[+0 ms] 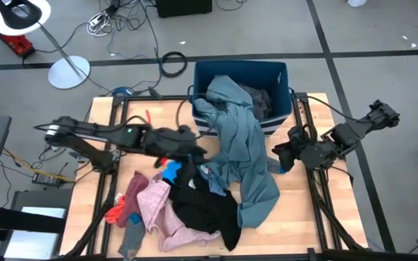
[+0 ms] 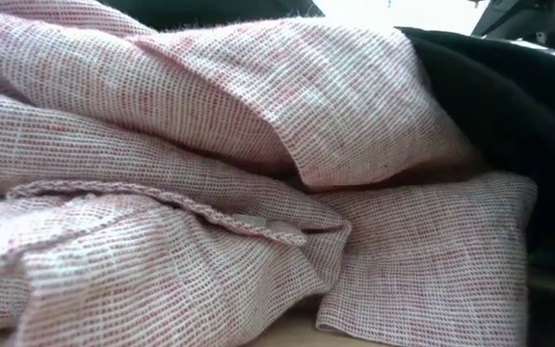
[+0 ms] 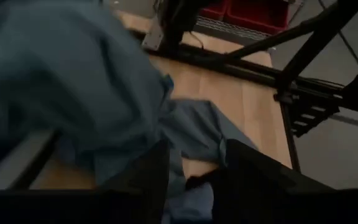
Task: Sort clothes
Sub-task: Put the gray pants into the blue bin
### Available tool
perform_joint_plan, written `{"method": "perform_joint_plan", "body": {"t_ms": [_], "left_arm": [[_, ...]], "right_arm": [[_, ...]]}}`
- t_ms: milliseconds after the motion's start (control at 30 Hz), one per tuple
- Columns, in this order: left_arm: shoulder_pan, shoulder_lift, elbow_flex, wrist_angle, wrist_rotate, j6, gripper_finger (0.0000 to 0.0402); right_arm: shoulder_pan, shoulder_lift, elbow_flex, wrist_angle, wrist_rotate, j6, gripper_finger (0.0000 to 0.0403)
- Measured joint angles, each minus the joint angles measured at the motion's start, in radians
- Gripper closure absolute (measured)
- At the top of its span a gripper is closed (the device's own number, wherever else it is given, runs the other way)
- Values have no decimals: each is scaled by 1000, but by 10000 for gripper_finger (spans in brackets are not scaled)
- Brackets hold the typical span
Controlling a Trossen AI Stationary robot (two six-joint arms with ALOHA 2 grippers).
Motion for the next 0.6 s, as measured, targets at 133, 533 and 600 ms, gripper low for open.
{"method": "perform_joint_plan", "body": {"t_ms": [133, 533, 600], "left_arm": [[-13, -149, -247, 185, -5, -80, 238], [-40, -386, -581, 454, 12, -223, 238], [-40, -385, -586, 440, 13, -233, 238]], "right_arm": [[0, 4, 0, -1, -6, -46, 298], [-36, 27, 0, -6, -13, -87, 214], [-58, 51, 0, -6, -13, -132, 183]]}}
